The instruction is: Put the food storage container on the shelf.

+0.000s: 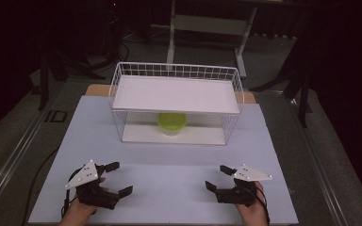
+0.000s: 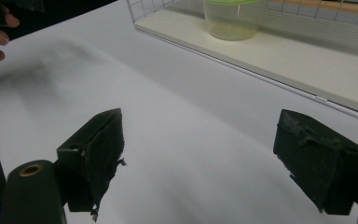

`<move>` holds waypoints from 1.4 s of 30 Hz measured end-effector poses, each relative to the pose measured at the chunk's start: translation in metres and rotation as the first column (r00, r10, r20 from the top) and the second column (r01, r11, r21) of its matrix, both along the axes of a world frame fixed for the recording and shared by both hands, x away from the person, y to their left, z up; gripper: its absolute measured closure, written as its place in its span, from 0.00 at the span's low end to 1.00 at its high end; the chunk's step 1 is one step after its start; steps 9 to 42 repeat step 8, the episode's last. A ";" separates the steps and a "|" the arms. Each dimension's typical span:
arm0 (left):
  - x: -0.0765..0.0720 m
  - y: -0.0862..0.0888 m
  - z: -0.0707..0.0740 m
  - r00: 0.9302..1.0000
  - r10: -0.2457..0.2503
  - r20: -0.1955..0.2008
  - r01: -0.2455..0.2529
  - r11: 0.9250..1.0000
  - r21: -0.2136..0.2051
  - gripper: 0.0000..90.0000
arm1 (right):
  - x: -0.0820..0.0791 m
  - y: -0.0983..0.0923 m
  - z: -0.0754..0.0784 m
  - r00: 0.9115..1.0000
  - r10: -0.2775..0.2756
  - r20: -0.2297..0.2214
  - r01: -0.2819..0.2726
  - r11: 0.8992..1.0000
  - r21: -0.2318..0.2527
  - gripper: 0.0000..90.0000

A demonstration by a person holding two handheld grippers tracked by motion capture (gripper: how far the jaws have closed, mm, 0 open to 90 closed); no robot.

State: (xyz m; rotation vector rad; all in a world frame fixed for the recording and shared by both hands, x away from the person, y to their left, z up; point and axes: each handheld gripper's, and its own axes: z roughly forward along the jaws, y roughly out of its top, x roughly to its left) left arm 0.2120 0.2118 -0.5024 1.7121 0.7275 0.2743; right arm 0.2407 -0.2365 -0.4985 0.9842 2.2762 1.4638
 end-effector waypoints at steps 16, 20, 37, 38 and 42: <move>0.000 -0.001 -0.001 1.000 0.000 -0.004 0.000 1.000 0.014 0.02 | 0.002 0.000 -0.003 1.000 -0.001 -0.019 0.001 1.000 -0.002 0.18; 0.000 -0.001 -0.001 1.000 0.000 -0.004 0.000 1.000 0.014 0.02 | 0.002 0.000 -0.003 1.000 -0.001 -0.019 0.001 1.000 -0.002 0.18; 0.000 -0.001 -0.001 1.000 0.000 -0.004 0.000 1.000 0.014 0.02 | 0.002 0.000 -0.003 1.000 -0.001 -0.019 0.001 1.000 -0.002 0.18; 0.000 -0.001 -0.001 1.000 0.000 -0.004 0.000 1.000 0.014 0.02 | 0.002 0.000 -0.003 1.000 -0.001 -0.019 0.001 1.000 -0.002 0.18; 0.000 -0.001 -0.001 1.000 0.000 -0.004 0.000 1.000 0.014 0.02 | 0.002 0.000 -0.003 1.000 -0.001 -0.019 0.001 1.000 -0.002 0.18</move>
